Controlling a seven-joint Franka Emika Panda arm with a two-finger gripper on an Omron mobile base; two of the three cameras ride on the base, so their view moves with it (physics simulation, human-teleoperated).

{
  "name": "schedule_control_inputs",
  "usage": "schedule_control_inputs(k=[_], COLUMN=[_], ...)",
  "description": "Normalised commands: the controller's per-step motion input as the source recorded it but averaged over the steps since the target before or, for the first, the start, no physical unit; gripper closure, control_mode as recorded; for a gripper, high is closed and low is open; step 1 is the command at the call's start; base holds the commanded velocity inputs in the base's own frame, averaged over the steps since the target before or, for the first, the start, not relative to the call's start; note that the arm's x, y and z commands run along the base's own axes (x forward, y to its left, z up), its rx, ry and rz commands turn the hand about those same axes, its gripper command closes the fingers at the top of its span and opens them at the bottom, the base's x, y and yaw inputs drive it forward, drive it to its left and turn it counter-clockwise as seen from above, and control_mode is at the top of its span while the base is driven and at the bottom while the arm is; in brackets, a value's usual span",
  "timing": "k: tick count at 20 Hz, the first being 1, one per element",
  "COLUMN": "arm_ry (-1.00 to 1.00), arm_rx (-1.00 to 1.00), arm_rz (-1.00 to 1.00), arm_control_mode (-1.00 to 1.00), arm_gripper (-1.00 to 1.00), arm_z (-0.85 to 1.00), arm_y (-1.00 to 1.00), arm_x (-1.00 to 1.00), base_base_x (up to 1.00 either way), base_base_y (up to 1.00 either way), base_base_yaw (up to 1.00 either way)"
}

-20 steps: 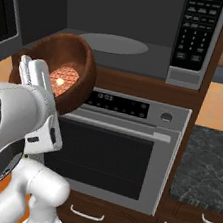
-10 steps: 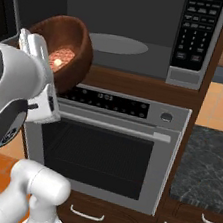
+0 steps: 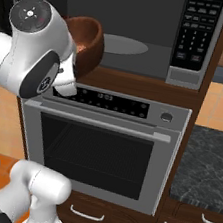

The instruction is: Open the microwave, place the bowl with waffle inside the microwave, then close the microwave door and turn it on.

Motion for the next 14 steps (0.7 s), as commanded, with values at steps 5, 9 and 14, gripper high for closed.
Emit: schedule_control_inputs(k=[5,9,14], arm_ry=[0.09,-0.05,-0.07], arm_rx=[0.03,0.23,0.24], arm_rz=[-0.07,-0.11,-0.05], arm_control_mode=[-1.0,-1.0,-1.0], arm_gripper=[1.0,1.0,1.0], arm_z=[0.03,0.07,0.23], arm_y=[0.0,-0.01,-0.03], arm_x=[0.56,0.28,0.0], base_base_x=[0.0,0.0,0.0], base_base_y=[0.0,0.0,0.0], base_base_yaw=[0.0,0.0,0.0])
